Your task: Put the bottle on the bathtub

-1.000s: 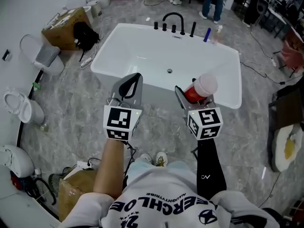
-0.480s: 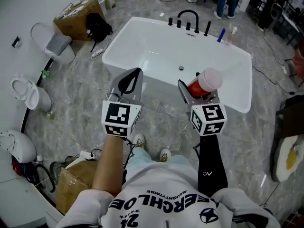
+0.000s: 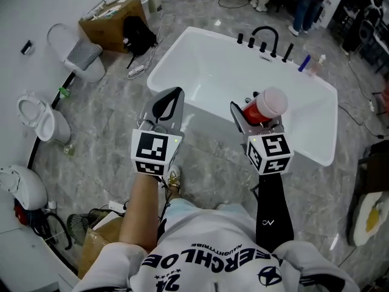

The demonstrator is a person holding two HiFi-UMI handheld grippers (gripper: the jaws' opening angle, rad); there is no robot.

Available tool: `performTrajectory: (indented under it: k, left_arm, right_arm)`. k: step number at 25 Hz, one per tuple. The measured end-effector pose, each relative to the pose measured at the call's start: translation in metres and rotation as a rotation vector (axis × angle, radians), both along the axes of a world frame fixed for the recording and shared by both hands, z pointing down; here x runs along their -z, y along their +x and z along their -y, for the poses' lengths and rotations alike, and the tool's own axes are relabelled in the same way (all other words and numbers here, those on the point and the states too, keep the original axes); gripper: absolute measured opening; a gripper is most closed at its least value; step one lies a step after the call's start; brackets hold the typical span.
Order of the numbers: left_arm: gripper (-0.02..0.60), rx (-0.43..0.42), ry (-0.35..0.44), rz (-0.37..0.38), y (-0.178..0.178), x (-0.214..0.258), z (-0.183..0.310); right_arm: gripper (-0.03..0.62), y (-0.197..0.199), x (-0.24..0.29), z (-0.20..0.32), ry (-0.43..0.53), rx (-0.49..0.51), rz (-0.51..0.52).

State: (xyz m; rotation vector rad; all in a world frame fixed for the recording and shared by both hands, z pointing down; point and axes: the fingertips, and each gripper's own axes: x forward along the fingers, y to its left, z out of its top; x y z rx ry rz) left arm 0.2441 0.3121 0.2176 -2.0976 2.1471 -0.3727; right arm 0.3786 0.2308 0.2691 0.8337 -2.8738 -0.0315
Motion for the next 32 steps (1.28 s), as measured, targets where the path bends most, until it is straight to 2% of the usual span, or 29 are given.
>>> performTrajectory:
  k: [8, 13, 17, 22, 32]
  left_arm:
    - [0.002, -0.058, -0.025, -0.011, -0.16, -0.005, 0.037]
    - [0.002, -0.104, -0.038, -0.022, -0.228, -0.008, 0.051]
    - [0.002, -0.127, -0.033, -0.039, -0.261, -0.011, 0.059]
    - [0.002, -0.137, -0.042, -0.066, -0.287, -0.018, 0.073]
    - [0.002, -0.187, -0.077, -0.103, -0.307, -0.041, 0.093]
  right_arm:
    - [0.316, -0.152, -0.002, 0.029, -0.001, -0.07, -0.016]
    - [0.316, -0.224, -0.003, 0.038, -0.003, -0.114, -0.015]
    - [0.316, -0.26, -0.004, 0.04, 0.006, -0.114, -0.033]
    - [0.316, -0.285, -0.002, 0.053, 0.007, -0.117, -0.039]
    - [0.316, -0.299, -0.013, 0.071, -0.014, -0.167, -0.052]
